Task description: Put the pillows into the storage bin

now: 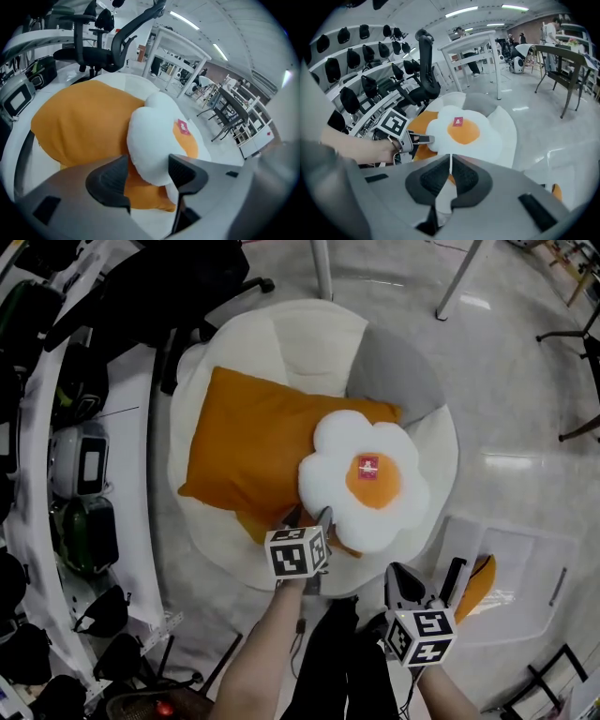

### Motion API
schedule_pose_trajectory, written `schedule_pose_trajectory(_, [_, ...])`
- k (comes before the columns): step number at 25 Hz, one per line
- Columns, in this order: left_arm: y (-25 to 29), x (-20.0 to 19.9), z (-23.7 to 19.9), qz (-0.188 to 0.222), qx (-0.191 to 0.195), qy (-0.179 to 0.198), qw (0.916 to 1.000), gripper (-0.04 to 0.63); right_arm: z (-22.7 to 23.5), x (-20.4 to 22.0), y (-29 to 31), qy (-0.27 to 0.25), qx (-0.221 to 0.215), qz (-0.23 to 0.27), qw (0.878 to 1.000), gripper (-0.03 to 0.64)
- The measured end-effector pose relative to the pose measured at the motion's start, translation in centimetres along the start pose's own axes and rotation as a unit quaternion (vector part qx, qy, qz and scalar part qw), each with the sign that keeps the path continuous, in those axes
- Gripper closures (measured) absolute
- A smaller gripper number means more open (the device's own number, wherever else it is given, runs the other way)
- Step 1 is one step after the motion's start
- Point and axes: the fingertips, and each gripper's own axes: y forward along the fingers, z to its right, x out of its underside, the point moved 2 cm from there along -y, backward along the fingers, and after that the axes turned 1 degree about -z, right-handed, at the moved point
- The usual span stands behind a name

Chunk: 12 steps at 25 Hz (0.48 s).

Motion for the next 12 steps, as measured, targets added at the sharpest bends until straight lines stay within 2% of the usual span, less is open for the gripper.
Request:
schedule_pose_trajectory(4, [1.1, 0.1, 0.1, -0.022, 0.013, -0.005, 0.9997, 0.356, 0.1, 0.6, 0.2, 0.007, 0.003, -0.007, 1.000, 0.604])
schedule_pose_trajectory(7, [1.3, -0.1, 0.6, -0.033, 0.015, 0.009, 0.9993, 0.403, 0.1, 0.8, -0.1, 0.015, 0.005, -0.006, 1.000, 0.604])
schedule_pose_trajectory(12, [0.3, -0.3, 1.8, -0.029, -0.010, 0.031, 0.9991, 0.498, 0.1, 0.7, -1.6, 0.025, 0.011, 0.000, 1.000, 0.604])
